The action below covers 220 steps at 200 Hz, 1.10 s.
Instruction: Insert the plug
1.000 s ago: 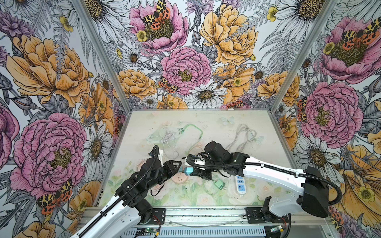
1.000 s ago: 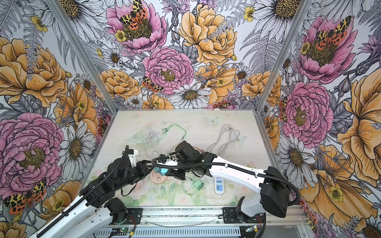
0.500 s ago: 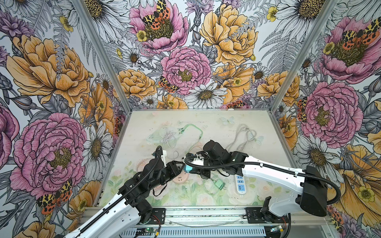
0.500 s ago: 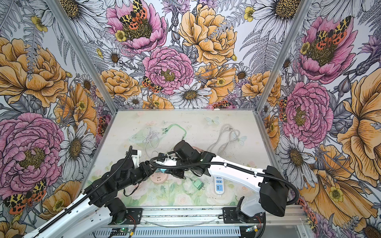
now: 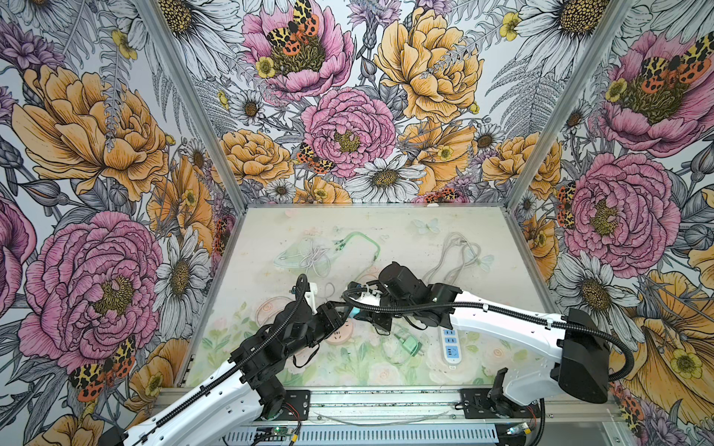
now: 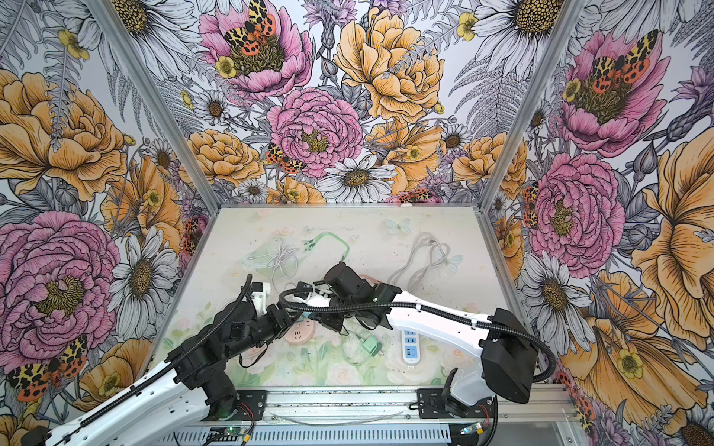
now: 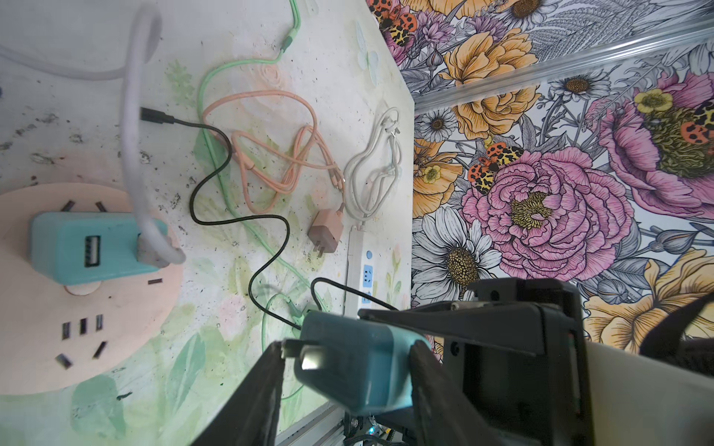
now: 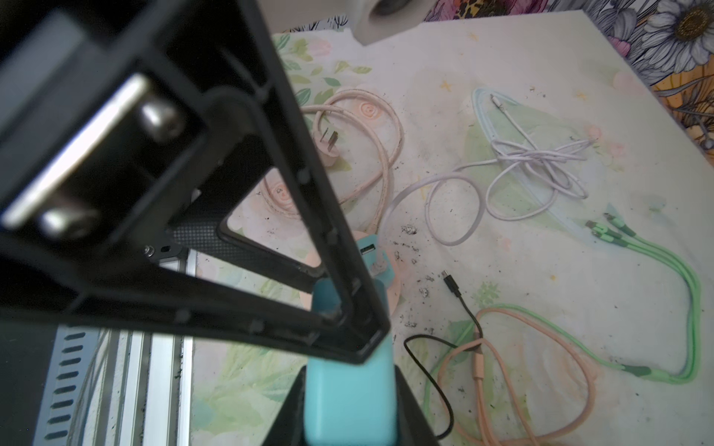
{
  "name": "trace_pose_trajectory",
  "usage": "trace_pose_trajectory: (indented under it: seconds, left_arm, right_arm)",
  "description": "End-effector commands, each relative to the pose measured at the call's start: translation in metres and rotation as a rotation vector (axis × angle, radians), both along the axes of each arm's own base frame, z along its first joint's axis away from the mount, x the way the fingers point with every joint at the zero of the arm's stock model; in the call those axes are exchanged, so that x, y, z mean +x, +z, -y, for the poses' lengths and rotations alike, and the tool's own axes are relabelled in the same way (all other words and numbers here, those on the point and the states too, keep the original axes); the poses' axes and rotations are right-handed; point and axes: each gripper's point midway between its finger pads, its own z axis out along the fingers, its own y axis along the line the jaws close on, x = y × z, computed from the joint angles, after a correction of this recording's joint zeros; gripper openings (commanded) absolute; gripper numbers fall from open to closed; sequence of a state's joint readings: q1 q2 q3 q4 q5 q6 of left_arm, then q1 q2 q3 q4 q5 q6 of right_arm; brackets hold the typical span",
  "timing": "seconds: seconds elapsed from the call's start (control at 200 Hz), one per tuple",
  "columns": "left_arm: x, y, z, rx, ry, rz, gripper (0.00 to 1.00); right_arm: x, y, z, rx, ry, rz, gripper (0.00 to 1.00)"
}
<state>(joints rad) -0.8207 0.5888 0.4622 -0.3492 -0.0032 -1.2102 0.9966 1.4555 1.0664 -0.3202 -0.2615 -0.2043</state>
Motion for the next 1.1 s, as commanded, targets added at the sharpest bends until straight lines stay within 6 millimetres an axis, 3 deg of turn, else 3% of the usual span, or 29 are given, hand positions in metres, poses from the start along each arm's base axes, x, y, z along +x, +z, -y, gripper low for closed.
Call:
trace_pose_trajectory:
  seconds: [0.0,0.285,0.611,0.751,0.931,1.096]
  left_arm:
    - [0.001,-0.004,-0.001,-0.020,0.024,0.000,0.54]
    - [0.007,-0.004,-0.002,-0.094,0.082,0.011,0.54]
    - [0.013,0.001,0.001,-0.160,0.121,0.028,0.55]
    - [0.014,0.004,-0.002,-0.167,0.135,0.043,0.39]
    - [0.014,0.002,-0.009,-0.183,0.170,0.038,0.30]
    - [0.014,0.004,-0.013,-0.218,0.192,0.046,0.26]
  right_arm:
    - [0.009,0.043,-0.010,0.177,-0.039,0.090,0.00]
    - [0.002,0.067,-0.010,0.366,-0.039,0.110,0.00]
    - [-0.004,0.062,-0.017,0.396,-0.019,0.073,0.00]
    - [-0.004,0.057,-0.018,0.375,-0.020,0.076,0.00]
    - [-0.005,0.060,-0.016,0.400,-0.041,0.117,0.00]
    - [-0.003,0.064,-0.013,0.470,-0.081,0.170,0.14]
